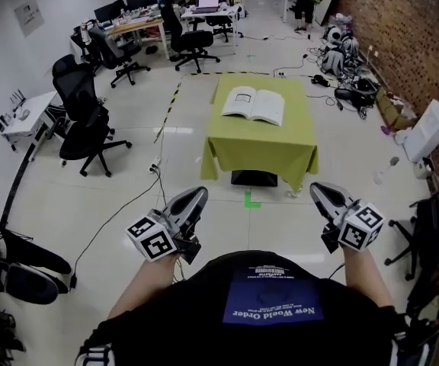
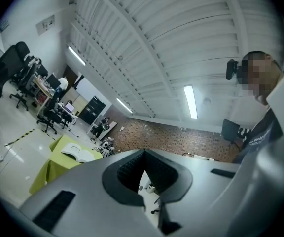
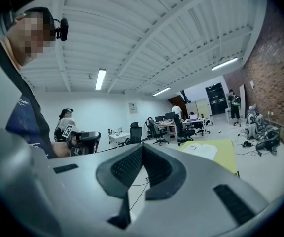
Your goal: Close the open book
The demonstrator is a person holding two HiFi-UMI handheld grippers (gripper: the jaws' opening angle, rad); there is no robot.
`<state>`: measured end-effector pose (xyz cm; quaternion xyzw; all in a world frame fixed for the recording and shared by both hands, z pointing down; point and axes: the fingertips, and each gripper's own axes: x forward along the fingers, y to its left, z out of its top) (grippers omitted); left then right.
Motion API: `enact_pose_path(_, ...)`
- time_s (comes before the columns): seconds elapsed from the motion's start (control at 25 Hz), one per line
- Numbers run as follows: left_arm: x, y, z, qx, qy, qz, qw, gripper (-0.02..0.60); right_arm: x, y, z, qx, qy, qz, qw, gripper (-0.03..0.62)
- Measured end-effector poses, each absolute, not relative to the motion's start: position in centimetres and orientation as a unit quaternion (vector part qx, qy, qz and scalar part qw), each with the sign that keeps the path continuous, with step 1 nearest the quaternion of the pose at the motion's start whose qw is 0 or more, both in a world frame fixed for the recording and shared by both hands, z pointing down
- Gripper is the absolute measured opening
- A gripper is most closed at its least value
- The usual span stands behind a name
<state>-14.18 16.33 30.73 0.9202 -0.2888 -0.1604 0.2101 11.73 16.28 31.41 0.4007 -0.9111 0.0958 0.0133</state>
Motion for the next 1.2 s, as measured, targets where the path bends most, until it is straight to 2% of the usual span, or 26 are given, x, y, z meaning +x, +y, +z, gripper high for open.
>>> enact_pose_path(0.28, -19.1, 9.3, 32.2, 0.932, -0.258, -0.145, 0.210, -0.003, 7.6, 11.3, 31.7, 0.441, -0.892, 0.096, 0.009, -0.014)
enact_pose_path(0.64, -19.3, 2.6, 33.6, 0.932, -0.242, -0.139, 0.231, -0.003, 6.4, 4.3, 32.6, 0.444, -0.888, 0.115, 0.020, -0.014)
enact_pose_path(0.96, -16.2, -3.6, 33.0, 0.915, -0.310, -0.139, 0.219, -0.003, 8.7, -5.5, 33.1, 0.373, -0.921, 0.112, 0.012, -0.014)
enact_pose_path(1.2, -10.8, -7.9, 31.5, 0.897, -0.361, -0.151, 0.204, -0.005, 12.9, -12.3, 31.6, 0.311, -0.946, 0.096, 0.018, -0.014)
